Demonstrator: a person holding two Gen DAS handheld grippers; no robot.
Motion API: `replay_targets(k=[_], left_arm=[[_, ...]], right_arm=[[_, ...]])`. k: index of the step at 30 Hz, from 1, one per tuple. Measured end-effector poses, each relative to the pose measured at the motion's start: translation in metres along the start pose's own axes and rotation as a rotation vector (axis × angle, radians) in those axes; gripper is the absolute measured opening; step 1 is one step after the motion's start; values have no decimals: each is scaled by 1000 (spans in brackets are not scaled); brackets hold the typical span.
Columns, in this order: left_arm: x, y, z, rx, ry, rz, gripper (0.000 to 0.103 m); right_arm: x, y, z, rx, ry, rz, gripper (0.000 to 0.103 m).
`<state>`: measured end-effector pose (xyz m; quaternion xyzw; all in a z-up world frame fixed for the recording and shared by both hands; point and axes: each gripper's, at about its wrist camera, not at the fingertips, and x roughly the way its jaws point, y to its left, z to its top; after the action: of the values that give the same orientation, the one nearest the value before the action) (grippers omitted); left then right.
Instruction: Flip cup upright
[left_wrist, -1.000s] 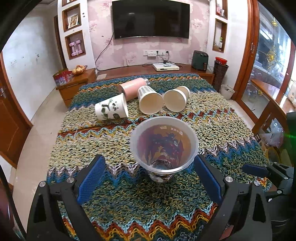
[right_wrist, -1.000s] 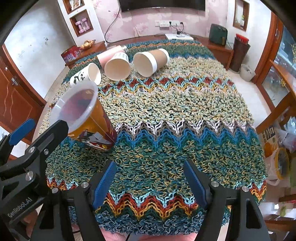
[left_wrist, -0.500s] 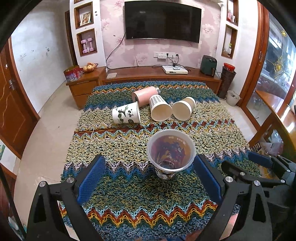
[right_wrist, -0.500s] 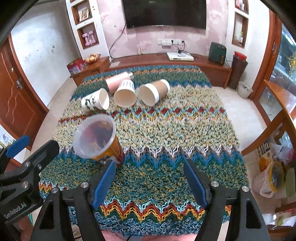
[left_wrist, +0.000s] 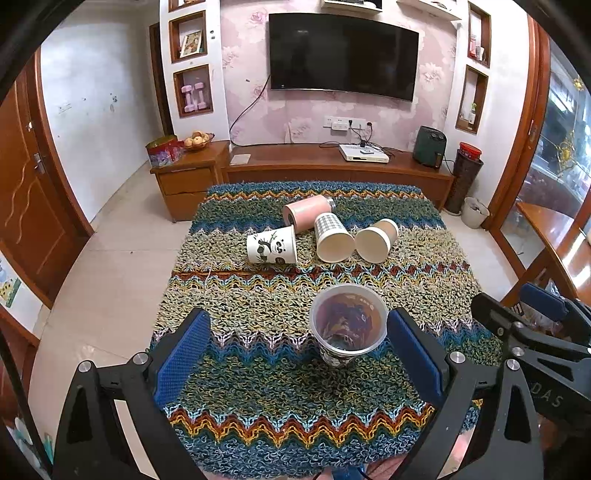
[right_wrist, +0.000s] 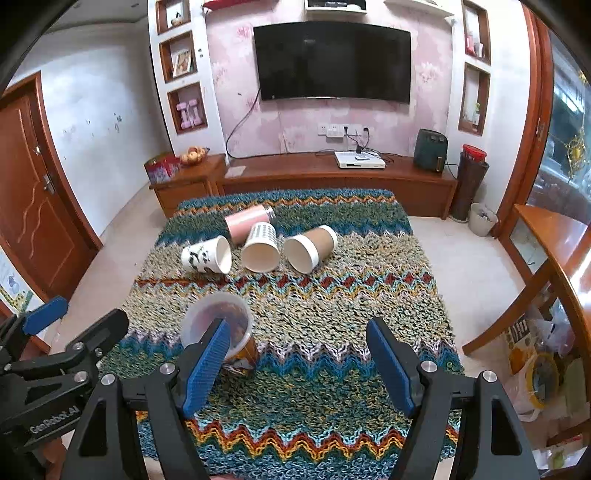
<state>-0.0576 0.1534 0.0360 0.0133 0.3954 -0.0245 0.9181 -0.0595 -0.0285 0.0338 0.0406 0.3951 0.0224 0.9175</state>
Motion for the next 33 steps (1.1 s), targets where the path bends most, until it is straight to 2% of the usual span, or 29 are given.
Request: replay_targets(k=[10, 21, 33], left_arm=[[-3, 2, 8, -24, 0, 21, 97], [-2, 4, 11, -39, -1, 58, 97], [2, 4, 11, -34, -5, 65, 97]], right_arm=[[-11, 6, 7, -23, -59, -11, 77], [-10, 6, 11, -20, -68, -13, 77], [-8, 5, 10, -16, -63, -12, 77]])
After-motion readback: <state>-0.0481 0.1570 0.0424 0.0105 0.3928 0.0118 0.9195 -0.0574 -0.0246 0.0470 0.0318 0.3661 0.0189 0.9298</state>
